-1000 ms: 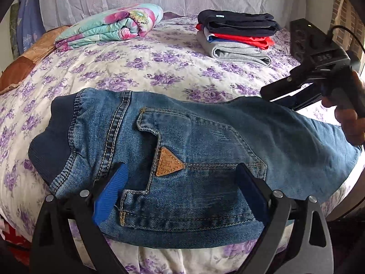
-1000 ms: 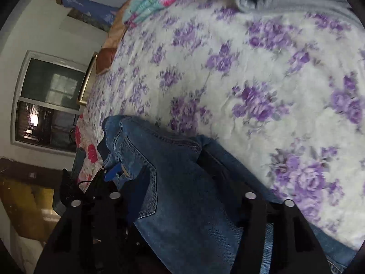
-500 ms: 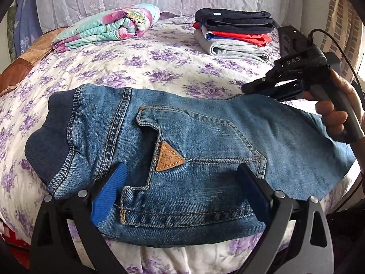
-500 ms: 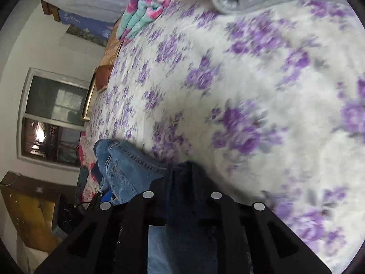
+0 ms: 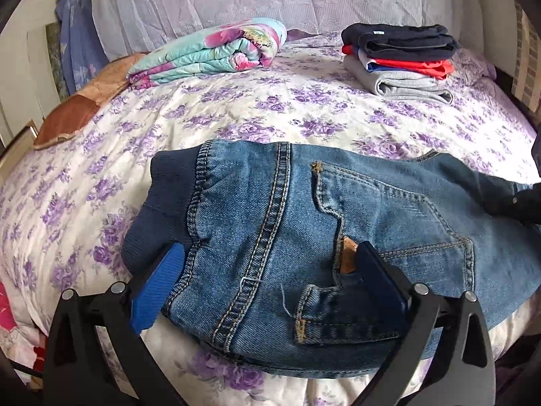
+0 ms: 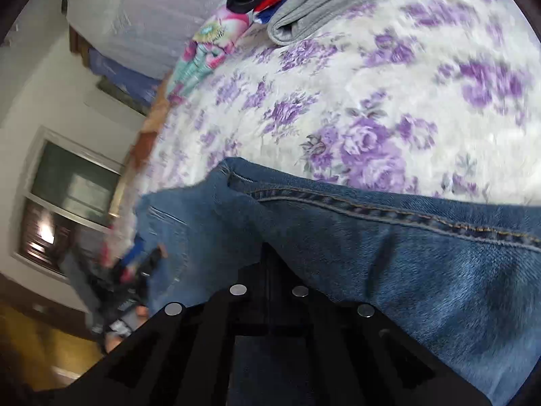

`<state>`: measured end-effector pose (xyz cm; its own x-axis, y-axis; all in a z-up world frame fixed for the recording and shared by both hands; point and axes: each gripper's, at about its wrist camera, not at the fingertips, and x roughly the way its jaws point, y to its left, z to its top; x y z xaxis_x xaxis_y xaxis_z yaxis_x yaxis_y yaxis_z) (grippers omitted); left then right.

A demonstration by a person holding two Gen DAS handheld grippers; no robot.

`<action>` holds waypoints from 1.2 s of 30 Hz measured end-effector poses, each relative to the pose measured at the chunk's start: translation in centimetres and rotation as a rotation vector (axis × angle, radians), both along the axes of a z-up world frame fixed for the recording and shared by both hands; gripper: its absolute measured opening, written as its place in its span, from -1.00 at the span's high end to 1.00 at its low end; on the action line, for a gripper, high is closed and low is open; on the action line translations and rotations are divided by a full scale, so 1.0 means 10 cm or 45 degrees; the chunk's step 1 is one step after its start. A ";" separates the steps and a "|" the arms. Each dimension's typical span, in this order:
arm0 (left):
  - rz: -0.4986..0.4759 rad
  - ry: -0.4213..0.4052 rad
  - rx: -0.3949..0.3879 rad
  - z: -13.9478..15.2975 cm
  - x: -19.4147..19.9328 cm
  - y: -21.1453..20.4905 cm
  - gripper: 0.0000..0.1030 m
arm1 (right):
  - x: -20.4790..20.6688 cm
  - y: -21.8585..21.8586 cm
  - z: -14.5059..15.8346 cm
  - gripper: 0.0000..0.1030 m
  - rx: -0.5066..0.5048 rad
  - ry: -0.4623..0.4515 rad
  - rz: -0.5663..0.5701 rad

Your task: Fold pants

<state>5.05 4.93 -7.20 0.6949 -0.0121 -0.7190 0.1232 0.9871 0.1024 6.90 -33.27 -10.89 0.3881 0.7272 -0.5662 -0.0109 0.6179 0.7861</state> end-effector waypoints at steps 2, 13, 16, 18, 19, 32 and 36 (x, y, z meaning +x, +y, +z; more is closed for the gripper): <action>0.019 0.014 -0.035 0.06 0.02 0.02 -0.92 | -0.14 -0.04 0.19 0.78 -0.099 -0.077 -0.033; -0.167 -0.077 -0.355 0.68 -0.24 -0.36 -0.90 | -2.47 -1.77 0.86 -0.45 -0.562 -0.343 -1.047; -0.216 -0.050 -0.357 0.65 -0.24 -0.57 -0.90 | -2.59 -2.04 0.56 -0.45 -0.408 -0.246 -1.077; -0.225 -0.027 -0.362 0.62 -0.22 -0.66 -0.90 | -2.48 -2.11 0.38 -0.43 -0.305 -0.216 -1.038; -0.222 -0.018 -0.365 0.61 -0.22 -0.68 -0.90 | -2.38 -2.12 0.27 -0.39 -0.277 -0.166 -1.046; -0.083 0.019 -0.432 0.55 -0.25 -0.21 -0.90 | -1.83 -1.60 0.73 0.71 -0.750 -0.425 -0.986; -0.027 0.002 -0.460 0.58 -0.26 0.02 -0.90 | -1.37 -0.39 1.37 0.71 -1.235 -0.674 -0.642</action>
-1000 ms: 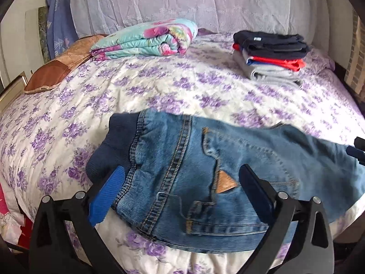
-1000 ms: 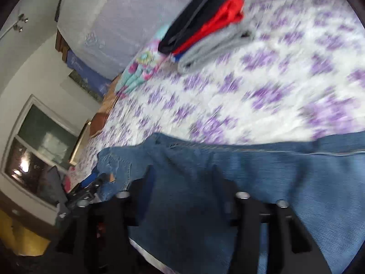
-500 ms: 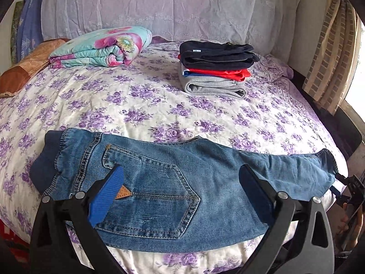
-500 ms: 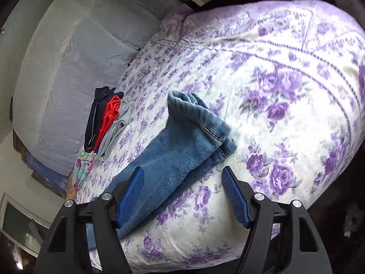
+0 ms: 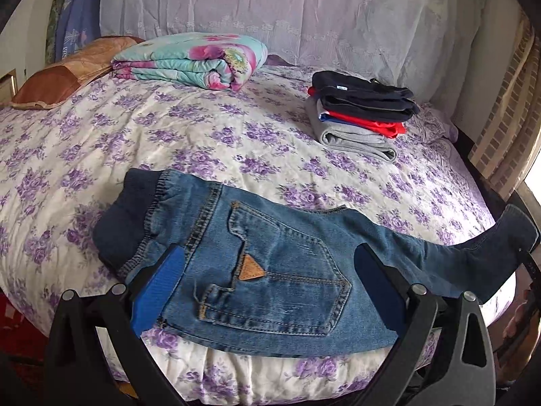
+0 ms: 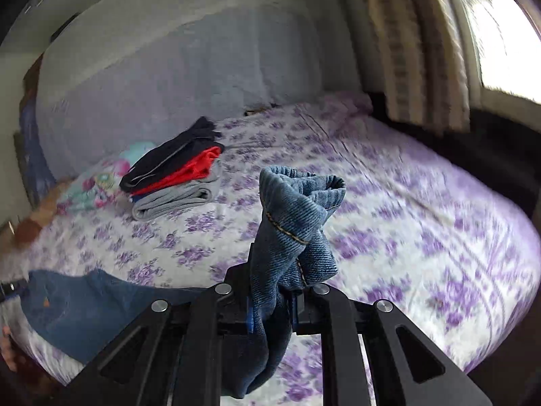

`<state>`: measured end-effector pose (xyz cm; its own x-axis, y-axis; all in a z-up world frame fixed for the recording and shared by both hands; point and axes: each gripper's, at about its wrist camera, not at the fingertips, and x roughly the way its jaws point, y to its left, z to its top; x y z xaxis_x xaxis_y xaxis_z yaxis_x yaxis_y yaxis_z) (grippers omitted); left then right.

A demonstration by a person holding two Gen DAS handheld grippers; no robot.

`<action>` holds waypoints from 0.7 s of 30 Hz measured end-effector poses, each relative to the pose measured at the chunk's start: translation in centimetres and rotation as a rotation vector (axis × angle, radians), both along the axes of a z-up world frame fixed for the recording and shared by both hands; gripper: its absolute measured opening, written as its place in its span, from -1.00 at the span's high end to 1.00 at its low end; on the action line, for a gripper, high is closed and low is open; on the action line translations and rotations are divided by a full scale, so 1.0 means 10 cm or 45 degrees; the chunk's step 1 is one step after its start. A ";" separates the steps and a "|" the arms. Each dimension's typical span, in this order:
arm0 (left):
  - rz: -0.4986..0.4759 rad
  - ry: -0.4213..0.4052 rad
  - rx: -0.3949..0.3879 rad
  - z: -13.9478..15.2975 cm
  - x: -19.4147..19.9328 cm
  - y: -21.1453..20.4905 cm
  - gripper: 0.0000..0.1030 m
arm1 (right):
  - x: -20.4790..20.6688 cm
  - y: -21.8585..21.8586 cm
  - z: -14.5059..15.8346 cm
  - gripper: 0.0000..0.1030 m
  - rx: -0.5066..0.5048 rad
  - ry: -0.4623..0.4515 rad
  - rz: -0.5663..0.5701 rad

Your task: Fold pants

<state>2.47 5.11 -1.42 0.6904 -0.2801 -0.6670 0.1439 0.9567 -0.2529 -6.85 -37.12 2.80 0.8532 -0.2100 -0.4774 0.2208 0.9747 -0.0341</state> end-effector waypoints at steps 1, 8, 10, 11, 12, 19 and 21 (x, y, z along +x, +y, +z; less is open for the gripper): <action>0.016 -0.001 -0.016 0.01 0.00 0.06 -0.90 | 0.12 0.29 0.03 0.71 -0.080 0.025 0.074; 0.108 -0.020 -0.041 0.00 -0.15 0.43 -0.90 | 0.64 2.01 -1.01 0.49 -0.451 0.427 0.546; 0.123 -0.010 -0.042 -0.04 -0.17 0.53 -0.90 | 0.45 2.17 -1.10 0.47 -0.656 0.310 0.525; 0.131 -0.002 -0.043 -0.06 -0.17 0.58 -0.90 | 0.40 2.17 -1.06 0.34 -0.657 0.296 0.550; 0.138 0.006 -0.044 -0.09 -0.17 0.61 -0.90 | 0.35 2.13 -0.98 0.20 -0.608 0.289 0.585; 0.128 0.027 -0.105 -0.18 -0.10 0.65 -0.90 | 0.15 1.76 -0.38 0.04 -0.372 0.229 0.664; 0.112 0.023 -0.099 -0.19 -0.10 0.60 -0.90 | 0.23 1.71 -0.38 0.19 -0.374 0.254 0.675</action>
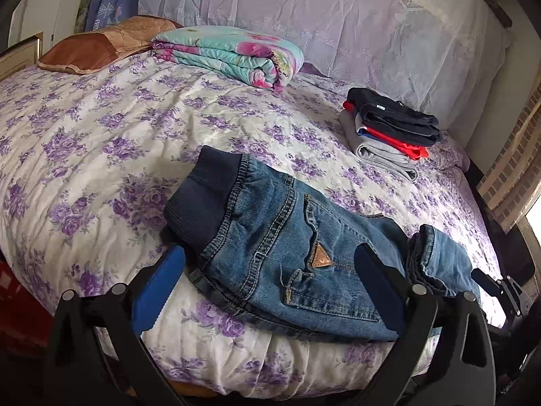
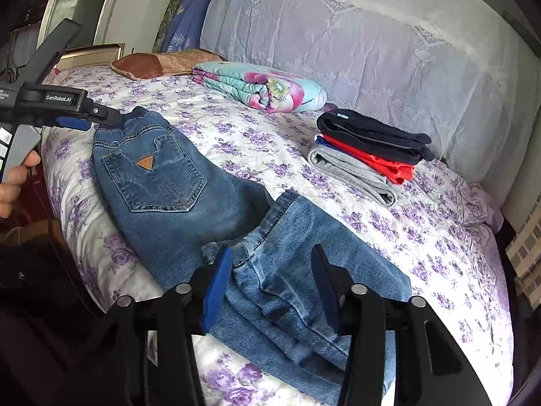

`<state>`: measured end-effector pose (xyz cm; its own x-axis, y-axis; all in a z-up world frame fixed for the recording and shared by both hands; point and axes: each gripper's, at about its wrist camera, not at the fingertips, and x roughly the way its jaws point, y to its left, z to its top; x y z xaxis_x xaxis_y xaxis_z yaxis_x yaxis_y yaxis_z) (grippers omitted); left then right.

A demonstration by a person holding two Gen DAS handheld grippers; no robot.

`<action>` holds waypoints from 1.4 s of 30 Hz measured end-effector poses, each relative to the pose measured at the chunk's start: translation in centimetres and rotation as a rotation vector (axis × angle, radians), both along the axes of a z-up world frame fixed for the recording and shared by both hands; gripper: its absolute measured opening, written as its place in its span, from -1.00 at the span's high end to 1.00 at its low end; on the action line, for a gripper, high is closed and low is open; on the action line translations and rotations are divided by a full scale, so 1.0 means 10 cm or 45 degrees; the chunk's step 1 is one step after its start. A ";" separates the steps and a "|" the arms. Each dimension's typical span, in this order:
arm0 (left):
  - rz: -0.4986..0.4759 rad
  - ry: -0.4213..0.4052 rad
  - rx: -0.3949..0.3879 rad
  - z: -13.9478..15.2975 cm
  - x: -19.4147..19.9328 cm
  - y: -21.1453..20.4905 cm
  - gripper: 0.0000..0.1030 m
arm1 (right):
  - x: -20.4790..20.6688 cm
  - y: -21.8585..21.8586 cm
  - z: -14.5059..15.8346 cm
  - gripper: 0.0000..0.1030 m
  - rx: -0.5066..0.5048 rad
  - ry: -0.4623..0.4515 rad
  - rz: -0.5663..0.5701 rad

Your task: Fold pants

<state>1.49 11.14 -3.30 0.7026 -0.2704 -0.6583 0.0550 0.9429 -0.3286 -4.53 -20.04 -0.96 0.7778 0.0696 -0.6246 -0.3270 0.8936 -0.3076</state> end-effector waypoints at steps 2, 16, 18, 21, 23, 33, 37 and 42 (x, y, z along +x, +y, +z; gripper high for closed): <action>-0.014 -0.001 0.001 0.00 -0.01 -0.04 -0.90 | 0.09 -0.04 -0.07 0.24 0.030 0.069 0.045; 0.022 0.007 -0.011 -0.01 -0.03 0.06 -0.90 | 0.08 -0.02 -0.25 0.24 0.130 0.207 0.131; 0.023 0.012 -0.013 -0.02 -0.02 0.06 -0.90 | 0.17 -0.04 -0.31 0.23 0.164 0.267 0.128; 0.021 0.022 -0.024 -0.03 -0.01 0.06 -0.90 | 0.21 -0.01 -0.39 0.34 0.158 0.297 0.152; 0.019 0.022 -0.022 -0.03 -0.02 0.05 -0.90 | 0.20 0.00 -0.37 0.46 0.165 0.301 0.153; 0.034 0.028 -0.042 -0.02 -0.03 0.11 -0.90 | 0.26 -0.13 -0.15 0.63 0.381 0.352 0.145; 0.045 0.049 -0.071 -0.03 -0.09 0.18 -0.90 | 0.28 -0.10 -0.43 0.23 0.397 0.385 0.134; 0.099 0.109 -0.204 -0.17 -0.27 0.34 -0.90 | -0.21 0.00 -0.11 -0.29 0.367 0.061 0.198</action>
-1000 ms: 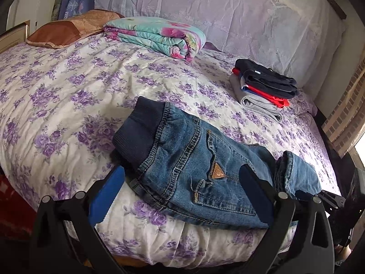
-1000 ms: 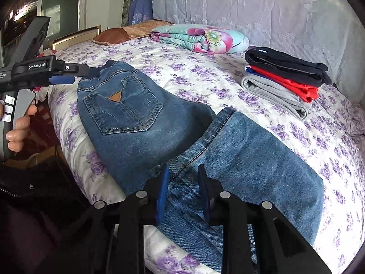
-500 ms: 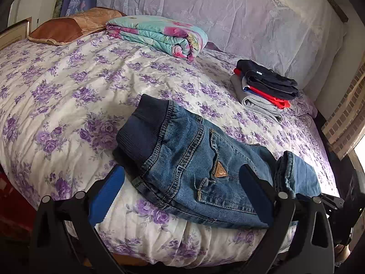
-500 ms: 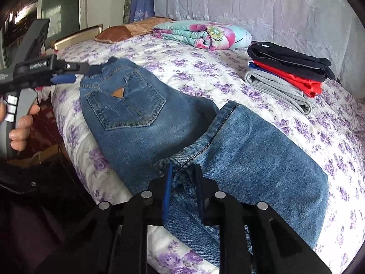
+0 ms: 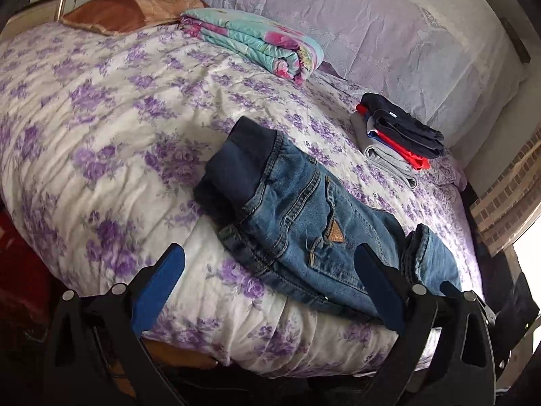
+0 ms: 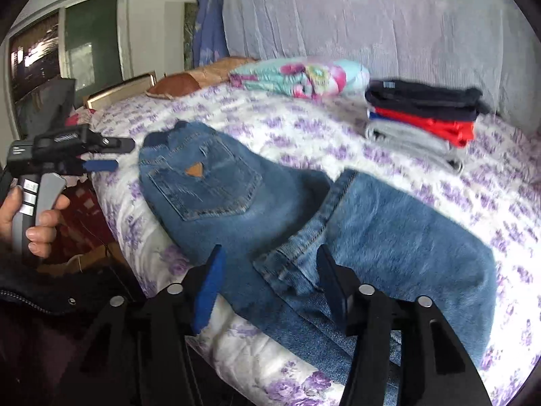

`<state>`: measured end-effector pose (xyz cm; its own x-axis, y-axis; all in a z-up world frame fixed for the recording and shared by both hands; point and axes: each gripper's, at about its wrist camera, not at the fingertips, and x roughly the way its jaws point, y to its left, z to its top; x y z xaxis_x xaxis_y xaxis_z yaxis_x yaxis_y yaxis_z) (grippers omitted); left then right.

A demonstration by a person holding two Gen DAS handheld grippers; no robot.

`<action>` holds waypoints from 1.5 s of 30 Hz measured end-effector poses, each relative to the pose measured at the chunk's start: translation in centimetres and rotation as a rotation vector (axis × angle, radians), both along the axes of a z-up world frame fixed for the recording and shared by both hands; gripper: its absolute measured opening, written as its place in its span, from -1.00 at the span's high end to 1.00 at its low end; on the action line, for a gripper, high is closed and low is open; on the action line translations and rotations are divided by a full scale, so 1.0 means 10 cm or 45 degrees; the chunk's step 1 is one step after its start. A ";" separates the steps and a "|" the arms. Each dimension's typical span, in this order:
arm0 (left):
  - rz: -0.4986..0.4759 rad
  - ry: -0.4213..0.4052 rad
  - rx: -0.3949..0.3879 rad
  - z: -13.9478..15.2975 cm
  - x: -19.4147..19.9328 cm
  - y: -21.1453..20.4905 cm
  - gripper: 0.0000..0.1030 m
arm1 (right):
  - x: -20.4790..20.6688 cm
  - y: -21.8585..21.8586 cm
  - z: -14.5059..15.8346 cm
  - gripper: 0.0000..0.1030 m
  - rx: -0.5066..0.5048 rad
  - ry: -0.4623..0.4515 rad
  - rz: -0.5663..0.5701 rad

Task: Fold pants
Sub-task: 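Grasp the ribbed waistband with the left tool and fold it over the legs, then lift the folded jeans with the left tool and carry them to the clothes stack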

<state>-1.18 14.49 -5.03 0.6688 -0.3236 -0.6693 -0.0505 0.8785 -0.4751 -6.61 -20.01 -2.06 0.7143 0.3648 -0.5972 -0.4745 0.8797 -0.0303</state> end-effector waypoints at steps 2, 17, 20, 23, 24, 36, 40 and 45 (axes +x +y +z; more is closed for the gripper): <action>0.029 0.046 -0.091 -0.14 0.00 0.03 -0.90 | -0.10 0.01 0.02 -0.34 0.000 -0.039 -0.004; 0.123 0.054 -0.547 -0.38 0.59 -0.01 -0.43 | -0.23 -0.70 0.07 -0.25 0.209 -0.025 -0.284; 0.115 -0.033 -0.635 -0.40 0.54 0.13 0.41 | -0.26 -0.81 0.04 -0.16 0.221 -0.013 -0.323; 0.071 -0.098 -0.499 -0.21 0.53 -0.04 0.42 | -0.27 -0.98 0.04 -0.09 0.225 -0.012 -0.395; 0.036 -0.144 -0.442 -0.09 0.51 -0.15 0.42 | -0.27 -1.06 0.04 -0.08 0.239 -0.016 -0.422; -0.870 -0.470 0.153 1.05 -0.03 -2.74 0.45 | -0.67 -2.07 0.32 -0.08 0.267 -0.198 -0.841; -1.176 -0.179 0.368 0.15 -0.05 -3.63 0.45 | -0.81 -2.28 0.26 -0.08 0.279 -0.179 -0.915; -1.248 -0.287 0.353 0.21 -0.26 -3.58 -0.43 | -0.81 -2.30 0.29 -0.43 0.344 -0.122 -0.788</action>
